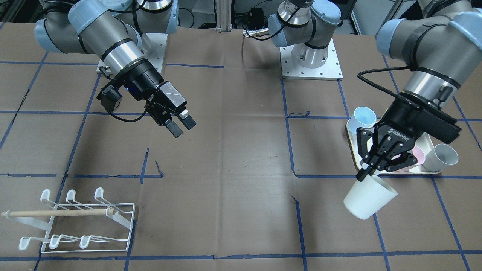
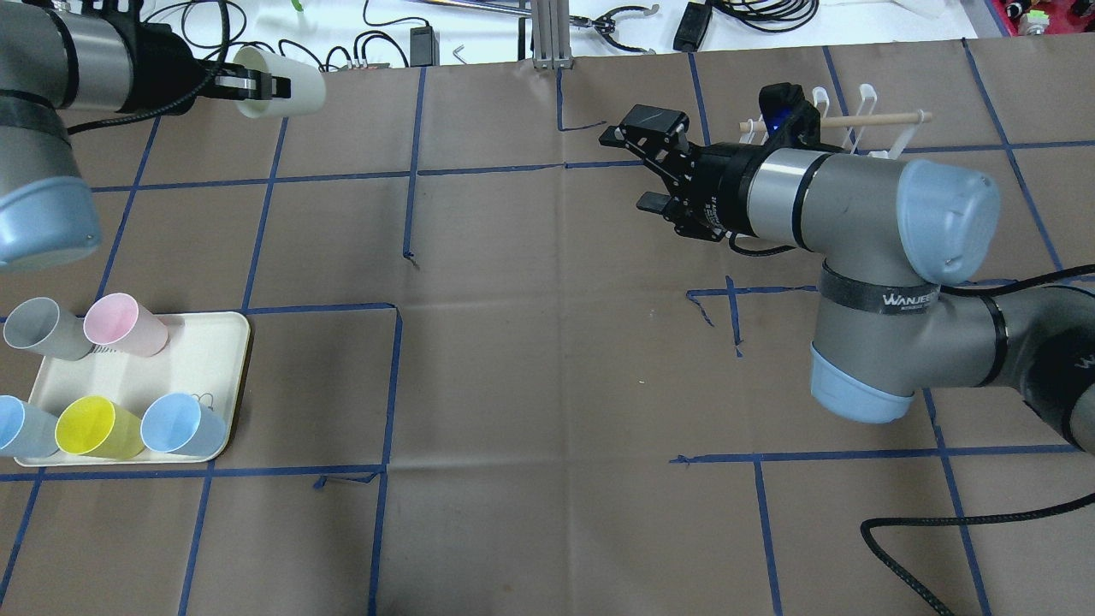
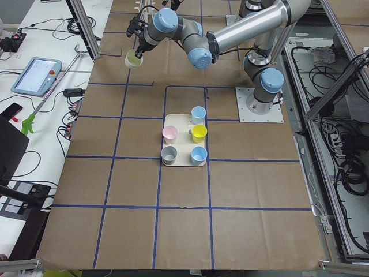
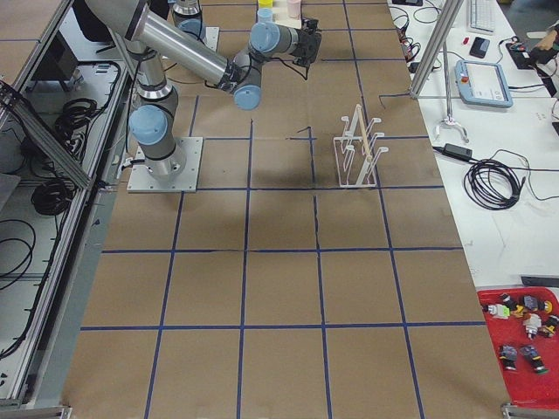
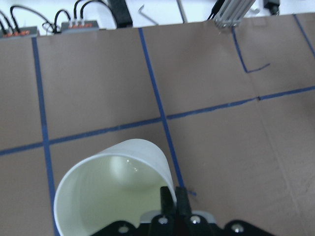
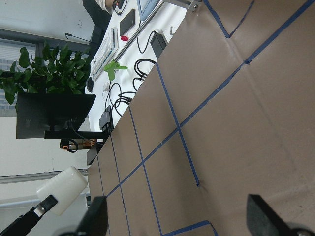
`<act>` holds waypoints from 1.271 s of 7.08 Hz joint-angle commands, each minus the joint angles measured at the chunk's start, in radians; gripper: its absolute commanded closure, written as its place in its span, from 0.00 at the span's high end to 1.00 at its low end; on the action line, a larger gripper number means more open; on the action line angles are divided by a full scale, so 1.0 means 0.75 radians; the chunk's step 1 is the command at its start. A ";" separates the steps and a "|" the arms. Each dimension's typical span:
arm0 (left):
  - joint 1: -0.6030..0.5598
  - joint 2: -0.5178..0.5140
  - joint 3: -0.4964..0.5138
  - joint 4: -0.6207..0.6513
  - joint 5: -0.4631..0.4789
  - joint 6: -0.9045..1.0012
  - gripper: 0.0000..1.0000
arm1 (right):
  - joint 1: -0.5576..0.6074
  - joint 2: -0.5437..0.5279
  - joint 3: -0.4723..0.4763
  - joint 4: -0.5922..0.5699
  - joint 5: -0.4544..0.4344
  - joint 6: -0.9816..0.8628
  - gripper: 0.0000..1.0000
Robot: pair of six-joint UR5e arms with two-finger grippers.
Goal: Transfer IKEA cup to right arm and place on rack
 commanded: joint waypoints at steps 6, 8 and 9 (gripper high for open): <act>-0.203 -0.414 -0.282 1.288 -0.704 -0.044 0.06 | -0.045 -0.004 0.018 -0.084 -0.063 0.022 1.00; -0.265 -0.406 -0.340 1.358 -0.684 -0.044 0.06 | -0.043 0.000 0.025 -0.088 -0.061 0.026 1.00; -0.271 -0.406 -0.342 1.358 -0.682 -0.046 0.06 | -0.039 -0.002 0.027 -0.092 -0.061 0.063 1.00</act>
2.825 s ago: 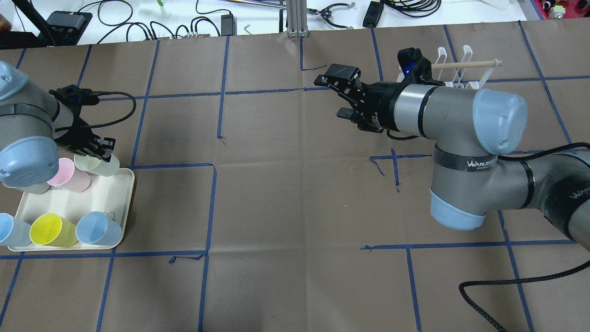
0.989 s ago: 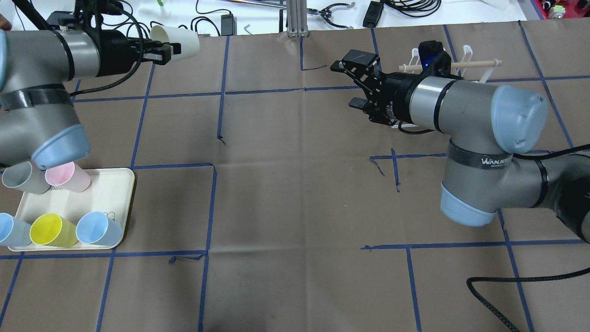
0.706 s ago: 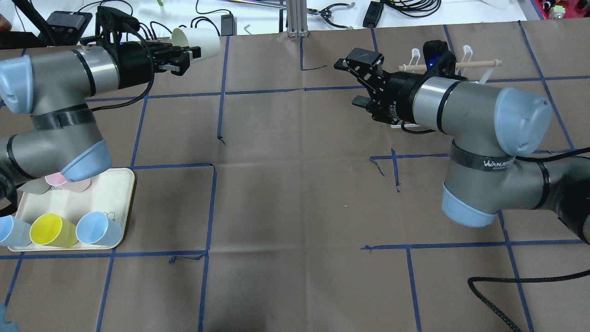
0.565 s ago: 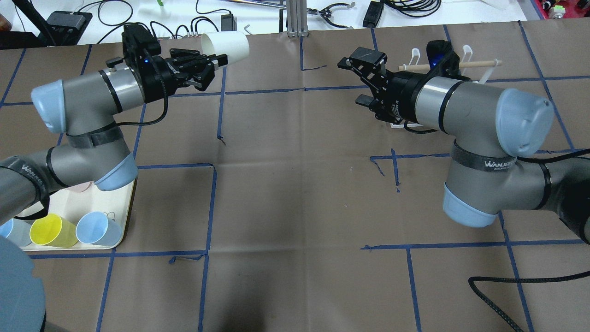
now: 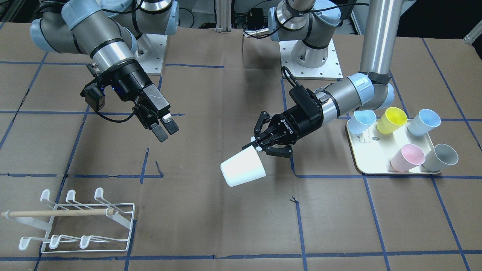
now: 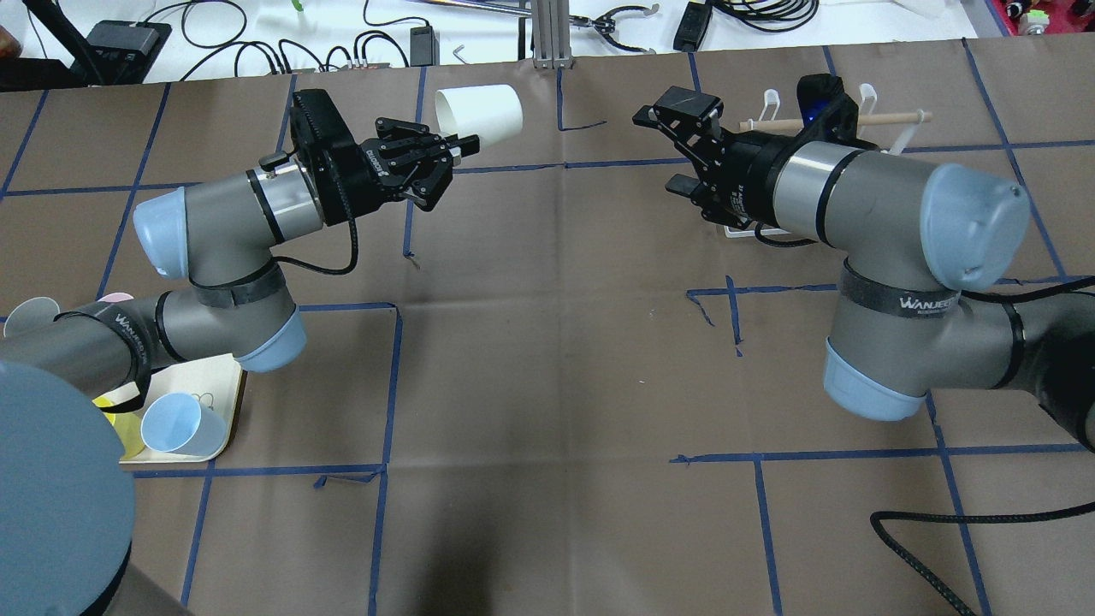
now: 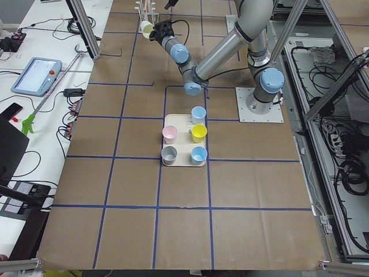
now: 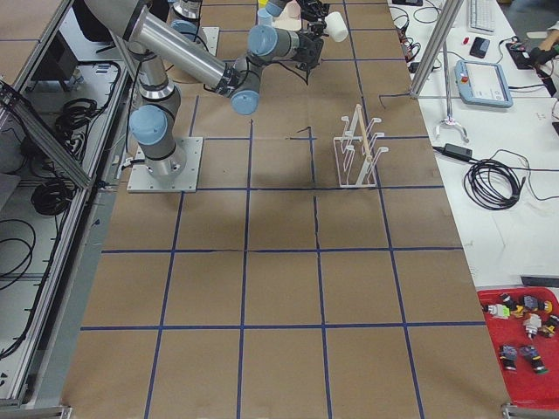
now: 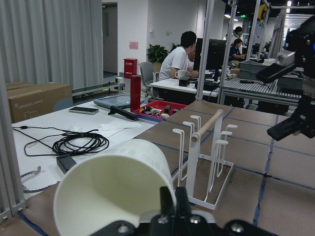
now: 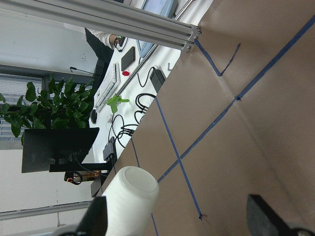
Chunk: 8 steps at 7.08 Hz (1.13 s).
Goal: Transfer IKEA cup to right arm and place on rack
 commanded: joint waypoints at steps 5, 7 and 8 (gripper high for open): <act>-0.042 0.000 -0.041 0.041 0.023 -0.002 0.06 | 0.154 0.060 0.003 -0.071 -0.196 0.425 1.00; -0.042 0.000 -0.041 0.043 0.023 -0.002 0.07 | 0.210 0.075 0.001 -0.073 -0.258 0.499 1.00; -0.045 0.000 -0.041 0.043 0.023 -0.002 0.07 | 0.226 0.075 -0.001 -0.073 -0.256 0.558 1.00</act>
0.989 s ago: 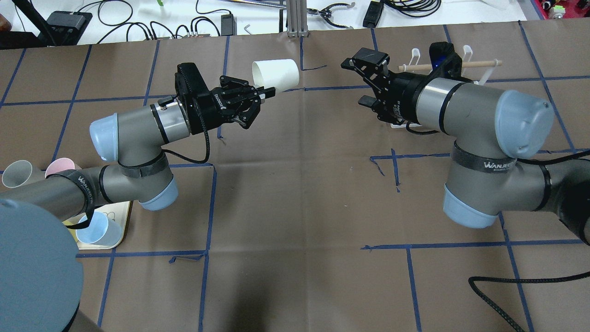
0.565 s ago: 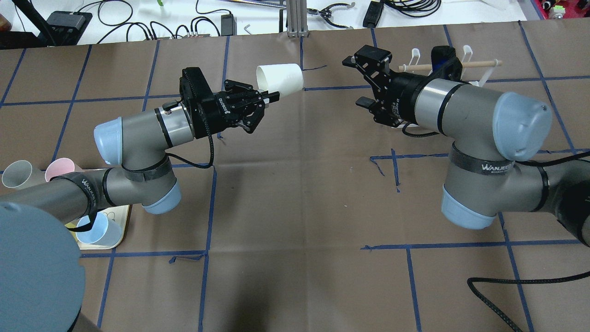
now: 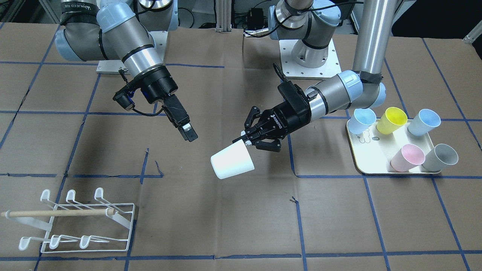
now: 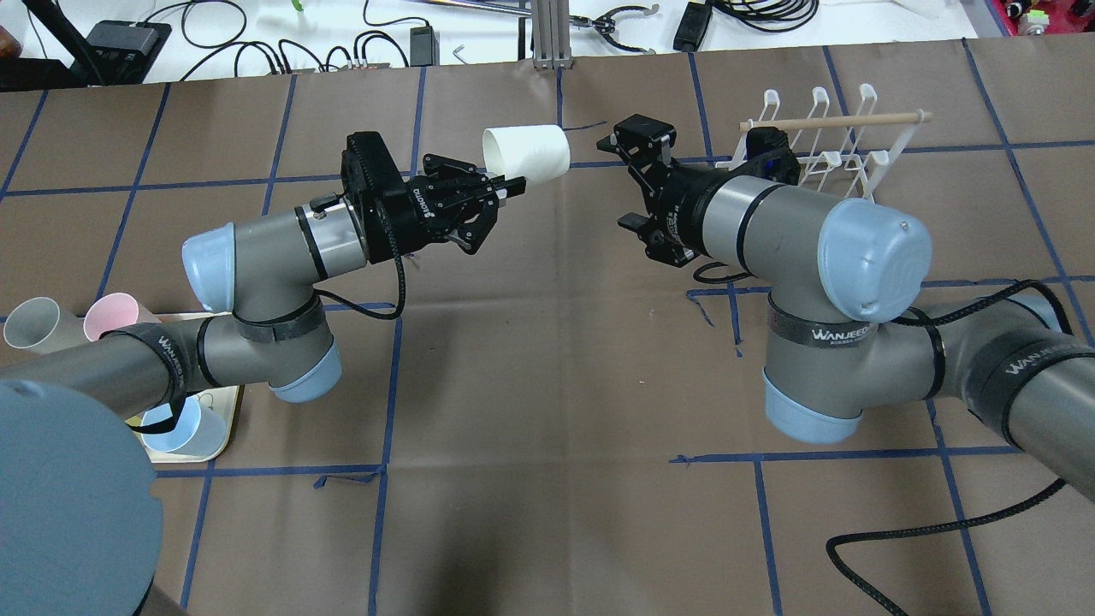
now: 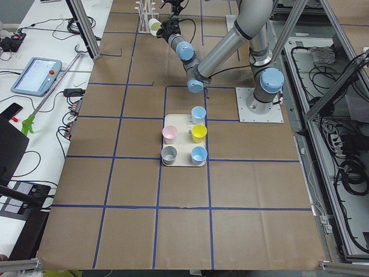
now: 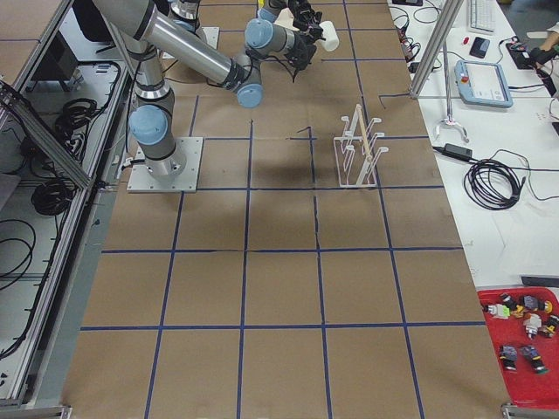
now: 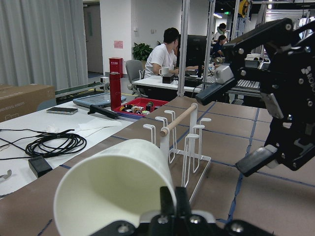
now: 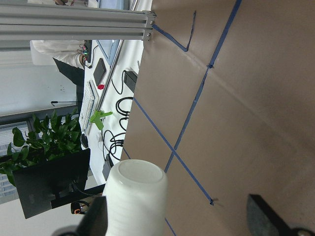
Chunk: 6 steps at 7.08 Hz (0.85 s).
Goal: Transfer IKEA cup to right arm and place on rack
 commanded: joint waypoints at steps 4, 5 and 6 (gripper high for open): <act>-0.001 -0.002 0.002 0.000 0.006 -0.002 0.07 | 0.120 0.107 -0.120 -0.001 -0.020 0.164 0.99; -0.001 -0.002 0.002 0.000 0.011 -0.002 0.07 | 0.128 0.128 -0.138 -0.001 -0.020 0.166 0.99; -0.001 -0.002 0.000 0.000 0.011 -0.002 0.07 | 0.128 0.152 -0.159 -0.001 -0.020 0.164 0.99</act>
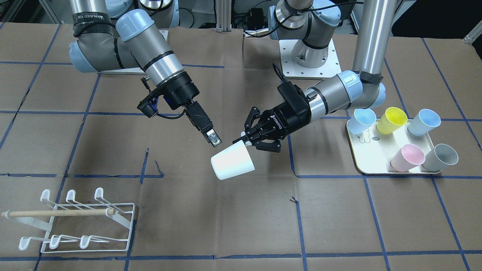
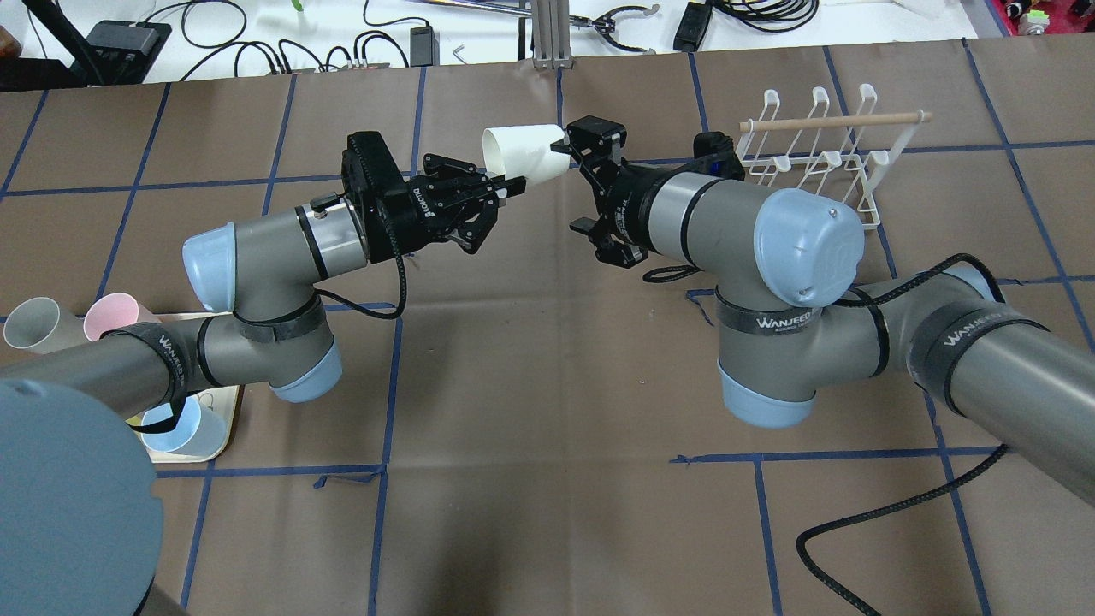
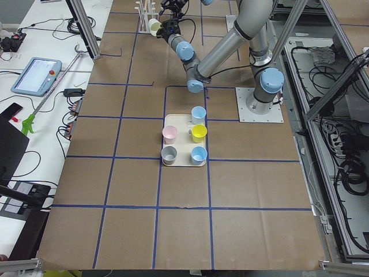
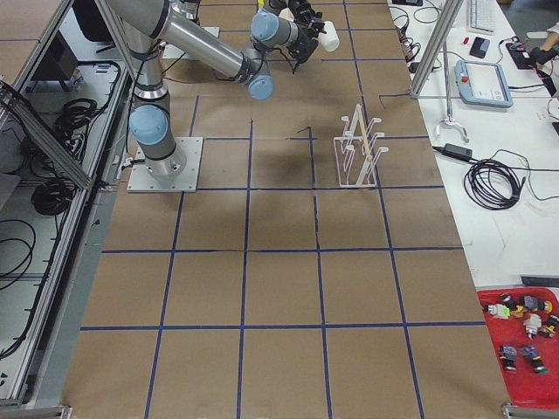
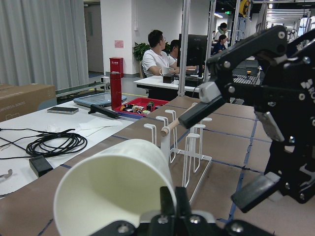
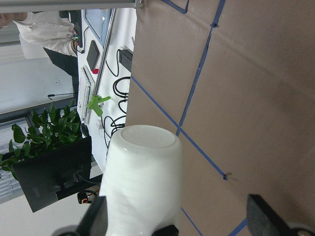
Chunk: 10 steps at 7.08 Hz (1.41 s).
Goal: Transfer IKEA cup to right arm and place on rack
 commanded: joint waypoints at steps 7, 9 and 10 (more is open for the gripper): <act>0.000 0.000 0.000 0.002 0.002 -0.002 0.07 | 0.026 0.167 -0.170 0.000 -0.008 0.003 0.99; 0.000 0.002 0.000 0.002 0.002 0.000 0.07 | 0.043 0.204 -0.213 -0.002 -0.011 0.003 0.99; 0.000 0.002 0.000 0.002 0.002 0.000 0.08 | 0.047 0.202 -0.213 0.000 -0.019 0.003 0.99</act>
